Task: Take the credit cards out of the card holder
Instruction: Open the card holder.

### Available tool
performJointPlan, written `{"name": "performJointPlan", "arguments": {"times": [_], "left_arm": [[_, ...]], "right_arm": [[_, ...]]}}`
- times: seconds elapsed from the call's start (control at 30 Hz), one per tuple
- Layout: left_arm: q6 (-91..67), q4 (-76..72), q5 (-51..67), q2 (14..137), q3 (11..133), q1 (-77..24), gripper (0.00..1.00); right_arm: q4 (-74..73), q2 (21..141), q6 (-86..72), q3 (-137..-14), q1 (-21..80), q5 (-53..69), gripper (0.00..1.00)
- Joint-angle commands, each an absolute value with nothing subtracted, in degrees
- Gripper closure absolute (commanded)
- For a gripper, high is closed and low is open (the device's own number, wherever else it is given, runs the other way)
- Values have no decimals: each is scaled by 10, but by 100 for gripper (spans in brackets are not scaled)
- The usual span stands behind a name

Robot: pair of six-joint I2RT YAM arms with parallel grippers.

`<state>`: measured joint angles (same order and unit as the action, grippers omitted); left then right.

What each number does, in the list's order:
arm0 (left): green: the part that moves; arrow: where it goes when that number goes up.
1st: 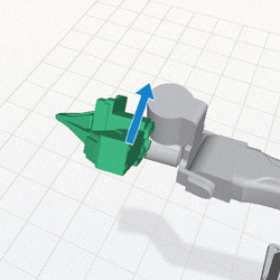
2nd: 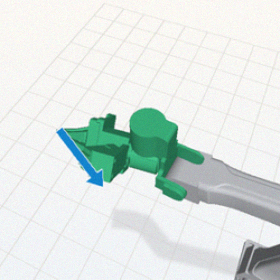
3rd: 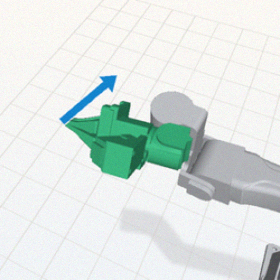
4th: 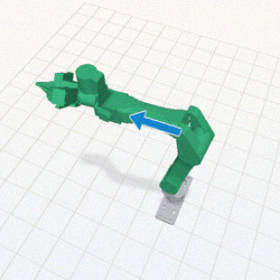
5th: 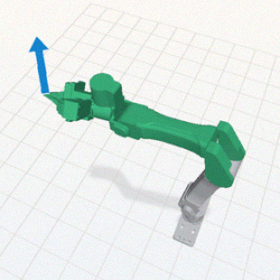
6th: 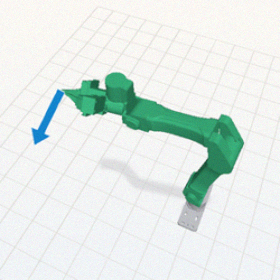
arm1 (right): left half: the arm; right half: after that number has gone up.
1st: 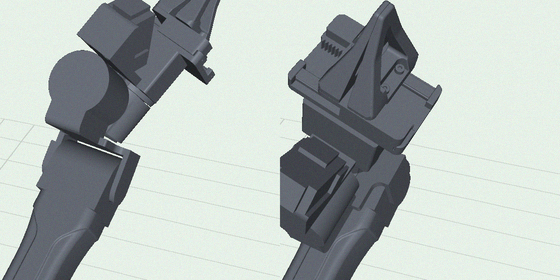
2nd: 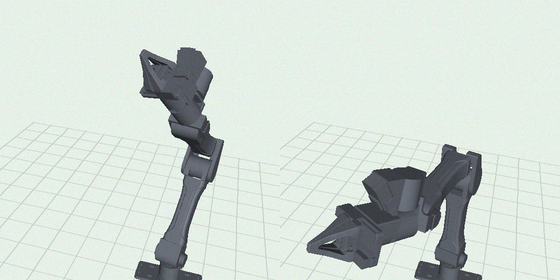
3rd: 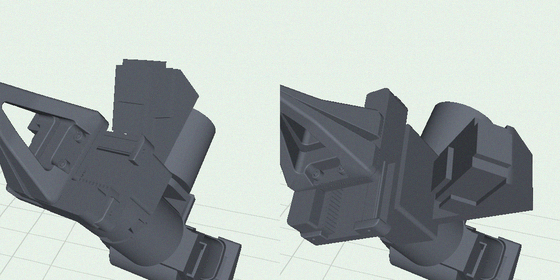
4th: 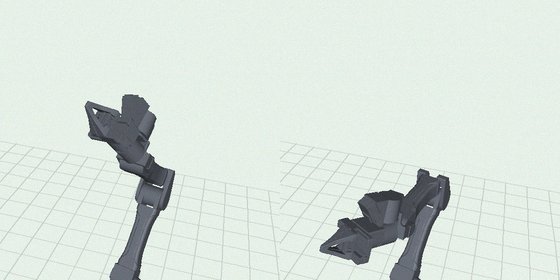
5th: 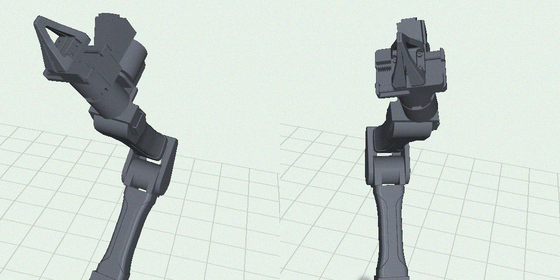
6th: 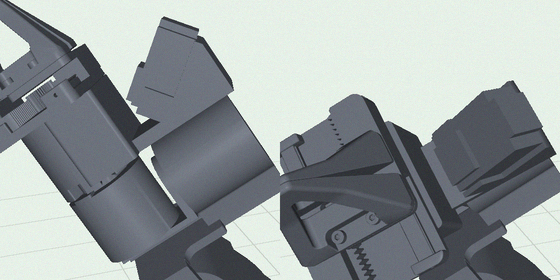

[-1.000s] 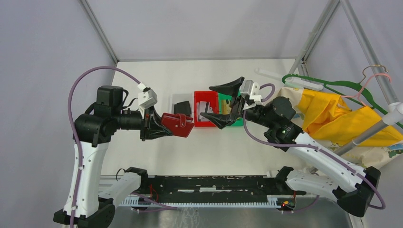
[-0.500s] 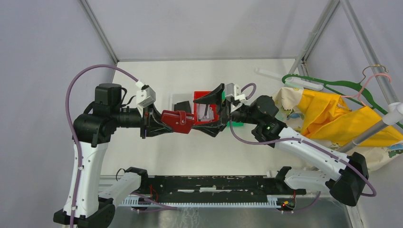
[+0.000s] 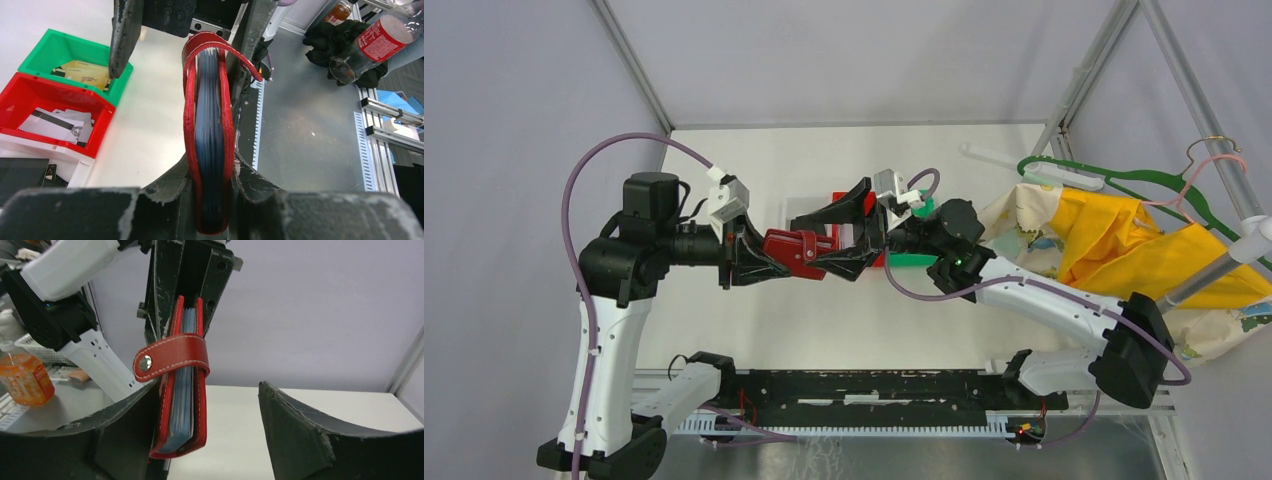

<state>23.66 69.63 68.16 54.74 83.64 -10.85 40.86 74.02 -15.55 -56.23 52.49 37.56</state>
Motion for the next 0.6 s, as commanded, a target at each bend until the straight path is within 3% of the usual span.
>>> {"name": "performJointPlan", "arguments": {"times": [0.0,0.1,0.33,0.57], "left_arm": [[214,673,725,543,856,-110,98],[212,673,732,542,855,-110,98],[212,673,736,536,846,-110,98],[226,683,727,526,844,-110,98]], "right_arm": [[528,761,-215,-598,526,387,27],[558,774,-235,-604,525,383,36],[635,796,-292,-612,524,357,45],[663,813,-349,-634,524,366,62]]}}
